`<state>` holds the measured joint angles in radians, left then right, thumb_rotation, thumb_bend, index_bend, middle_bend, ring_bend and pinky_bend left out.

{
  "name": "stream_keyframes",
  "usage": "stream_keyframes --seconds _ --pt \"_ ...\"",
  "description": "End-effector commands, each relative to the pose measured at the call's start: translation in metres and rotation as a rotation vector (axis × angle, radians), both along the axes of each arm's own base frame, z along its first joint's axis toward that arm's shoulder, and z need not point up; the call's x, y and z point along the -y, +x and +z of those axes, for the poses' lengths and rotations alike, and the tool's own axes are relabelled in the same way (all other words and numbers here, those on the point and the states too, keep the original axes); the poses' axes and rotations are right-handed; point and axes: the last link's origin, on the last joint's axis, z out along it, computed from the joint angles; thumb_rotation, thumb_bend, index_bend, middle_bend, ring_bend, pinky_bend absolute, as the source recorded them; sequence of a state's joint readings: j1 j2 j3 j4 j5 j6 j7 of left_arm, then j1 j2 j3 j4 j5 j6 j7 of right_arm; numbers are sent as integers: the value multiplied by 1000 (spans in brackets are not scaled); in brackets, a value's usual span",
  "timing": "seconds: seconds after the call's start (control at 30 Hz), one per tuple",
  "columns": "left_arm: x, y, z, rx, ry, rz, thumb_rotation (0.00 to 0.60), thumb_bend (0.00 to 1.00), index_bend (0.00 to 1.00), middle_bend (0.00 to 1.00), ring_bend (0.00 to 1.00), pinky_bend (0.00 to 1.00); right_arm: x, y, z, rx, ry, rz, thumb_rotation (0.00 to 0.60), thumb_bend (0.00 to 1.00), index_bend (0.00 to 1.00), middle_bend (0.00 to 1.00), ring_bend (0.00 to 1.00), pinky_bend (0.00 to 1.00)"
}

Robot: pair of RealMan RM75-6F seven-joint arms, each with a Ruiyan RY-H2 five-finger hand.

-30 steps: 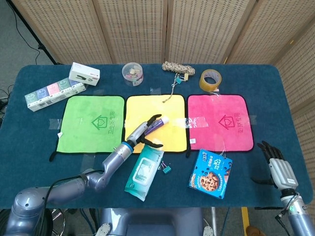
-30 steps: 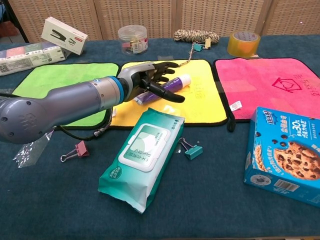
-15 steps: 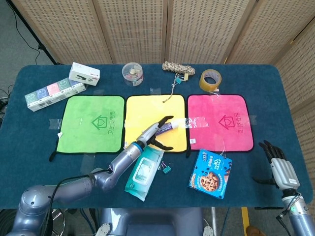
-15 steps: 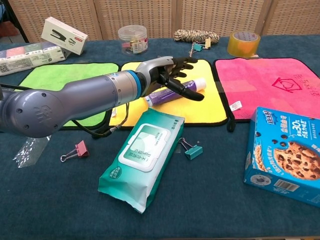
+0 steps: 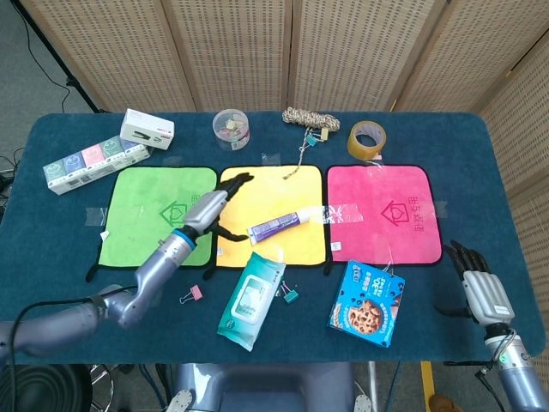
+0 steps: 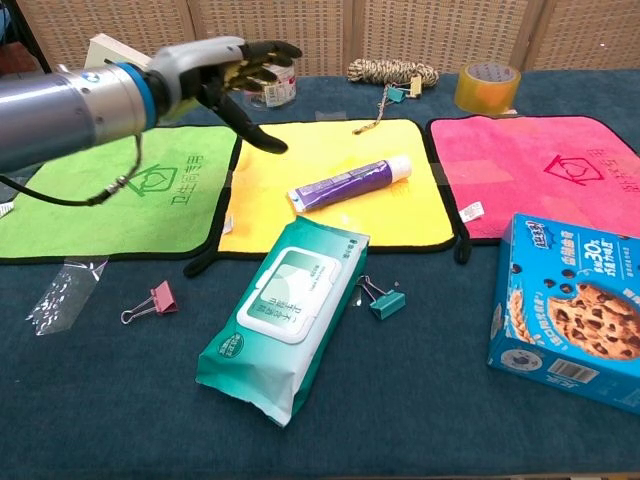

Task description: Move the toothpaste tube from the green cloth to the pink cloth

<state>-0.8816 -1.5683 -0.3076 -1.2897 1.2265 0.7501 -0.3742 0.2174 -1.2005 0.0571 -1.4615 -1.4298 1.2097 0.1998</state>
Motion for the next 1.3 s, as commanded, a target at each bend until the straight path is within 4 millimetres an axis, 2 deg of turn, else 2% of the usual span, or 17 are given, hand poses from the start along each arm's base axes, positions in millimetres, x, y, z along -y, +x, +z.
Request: stream_keyframes --seconds 0.03,0.1,0.23,0.33,0.47,0.63,0.77,0.83,1.07,1.3 --pt "11 -44 48 -144 109 8 600 0 0 0 0 0 11 5 2 -34 6 32 600 0 0 0 0 0" --pt "18 -64 71 -213 161 10 600 0 0 0 0 0 21 11 6 -73 7 70 600 0 0 0 0 0" --pt "37 -92 101 -287 209 36 600 0 0 0 0 0 41 25 11 -132 9 142 600 0 0 0 0 0" --pt "62 -119 132 -365 266 80 600 0 0 0 0 0 63 48 12 -171 25 240 600 0 0 0 0 0" --pt "89 -134 152 -418 289 146 600 0 0 0 0 0 83 70 7 -185 55 317 600 0 0 0 0 0" --pt "126 -149 179 -498 370 226 600 0 0 0 0 0 114 114 -15 -137 151 428 600 69 0 0 0 0" --pt "143 -155 184 -535 434 288 600 0 0 0 0 0 132 139 -34 -112 231 480 600 87 0 0 0 0" --pt "152 -159 186 -561 459 333 600 0 0 0 0 0 143 159 -52 -112 296 522 600 105 2 0 0 0" --pt "162 -162 185 -529 463 354 600 0 0 0 0 0 166 210 -103 -162 417 639 600 299 32 0 0 0" --pt "163 -165 188 -509 456 352 600 0 0 0 0 0 182 242 -140 -269 482 714 600 305 53 0 0 0"
